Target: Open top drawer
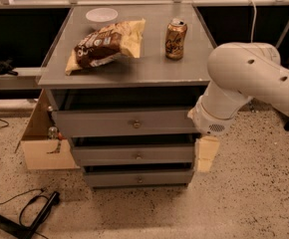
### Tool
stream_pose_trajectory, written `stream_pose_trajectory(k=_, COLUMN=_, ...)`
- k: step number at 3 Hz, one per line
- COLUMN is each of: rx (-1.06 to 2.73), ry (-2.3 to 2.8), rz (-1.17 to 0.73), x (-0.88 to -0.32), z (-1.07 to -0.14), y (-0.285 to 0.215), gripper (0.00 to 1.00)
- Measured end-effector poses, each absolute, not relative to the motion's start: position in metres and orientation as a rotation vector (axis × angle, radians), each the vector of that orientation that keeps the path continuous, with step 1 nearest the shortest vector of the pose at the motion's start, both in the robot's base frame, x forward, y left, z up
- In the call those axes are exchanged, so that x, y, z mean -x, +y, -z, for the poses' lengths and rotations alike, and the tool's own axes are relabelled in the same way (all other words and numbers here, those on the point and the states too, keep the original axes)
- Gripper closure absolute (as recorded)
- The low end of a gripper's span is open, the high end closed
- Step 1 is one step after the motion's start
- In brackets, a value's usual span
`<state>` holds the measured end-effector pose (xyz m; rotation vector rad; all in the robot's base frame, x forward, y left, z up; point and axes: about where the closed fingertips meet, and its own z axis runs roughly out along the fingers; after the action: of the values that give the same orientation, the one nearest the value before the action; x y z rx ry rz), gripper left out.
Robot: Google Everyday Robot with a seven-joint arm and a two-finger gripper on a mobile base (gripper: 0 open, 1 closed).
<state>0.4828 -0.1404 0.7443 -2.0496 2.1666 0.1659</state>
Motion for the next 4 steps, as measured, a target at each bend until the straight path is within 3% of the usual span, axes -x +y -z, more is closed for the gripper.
stream_pose_trajectory(k=1, rx=2.043, ry=2.166, rz=-0.155, x=-0.482, z=-0.754, y=-0.142, gripper=0.00)
stream_pose_trajectory(k=4, rx=2.149, ry=2.129, rz=0.096, x=-0.564, z=-0.723, y=-0.145, gripper=0.00)
